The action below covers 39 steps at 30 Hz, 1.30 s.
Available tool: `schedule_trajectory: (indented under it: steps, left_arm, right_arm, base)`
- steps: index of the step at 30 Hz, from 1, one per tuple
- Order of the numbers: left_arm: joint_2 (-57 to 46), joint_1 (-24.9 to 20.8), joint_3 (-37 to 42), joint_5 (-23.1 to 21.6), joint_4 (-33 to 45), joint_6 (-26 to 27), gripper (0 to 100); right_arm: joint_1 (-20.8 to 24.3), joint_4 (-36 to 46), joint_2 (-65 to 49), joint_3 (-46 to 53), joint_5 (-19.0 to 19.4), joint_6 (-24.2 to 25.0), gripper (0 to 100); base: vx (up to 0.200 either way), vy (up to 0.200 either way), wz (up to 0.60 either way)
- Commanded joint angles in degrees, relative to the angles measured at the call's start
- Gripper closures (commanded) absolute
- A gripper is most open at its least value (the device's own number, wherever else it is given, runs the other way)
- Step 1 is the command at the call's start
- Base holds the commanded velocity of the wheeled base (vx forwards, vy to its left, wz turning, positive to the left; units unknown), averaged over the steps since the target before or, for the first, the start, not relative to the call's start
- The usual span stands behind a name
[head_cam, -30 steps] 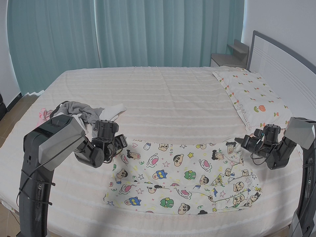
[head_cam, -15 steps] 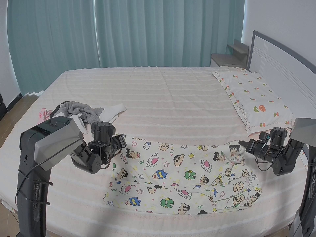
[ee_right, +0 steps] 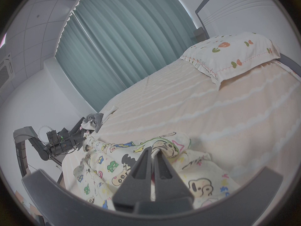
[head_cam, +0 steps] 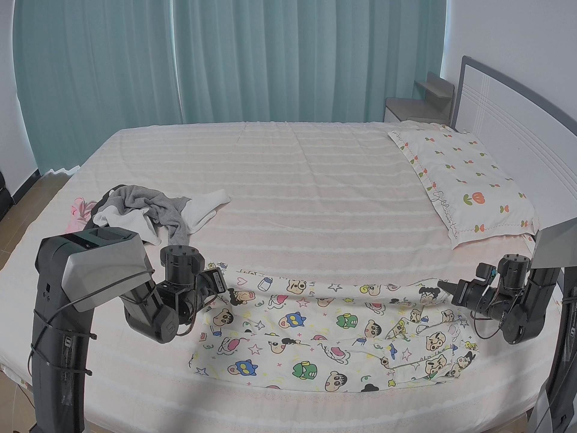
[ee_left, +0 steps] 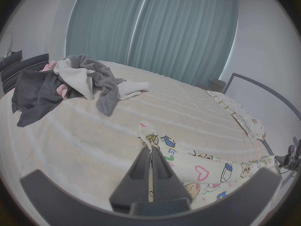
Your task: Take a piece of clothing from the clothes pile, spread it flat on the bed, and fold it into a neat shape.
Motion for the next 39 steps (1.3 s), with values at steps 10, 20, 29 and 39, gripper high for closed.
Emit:
schedule_trajectory:
  steps: [10,20,29,39]
  left_arm:
    - [0.33,-0.79,11.33,-0.16,-7.43,3.16,100]
    - [2.27,-1.75,15.11,-0.33,-7.95,3.25,100]
    - [2.35,-2.1,17.92,-1.21,-9.18,3.25,100]
    - [2.18,-2.1,18.71,-1.3,-9.01,4.04,0]
  right_arm:
    - [-1.35,-4.63,3.97,10.86,0.19,-7.76,100]
    - [-1.61,-4.63,5.29,14.2,0.19,-10.4,100]
    - [-2.4,-4.63,5.73,15.51,0.1,-11.28,100]
    - [-2.23,-4.63,5.64,16.83,0.01,-11.37,0]
  base:
    - [0.0,0.0,0.0]
    - [0.0,0.0,0.0]
    - [0.0,0.0,0.0]
    - [0.0,0.0,0.0]
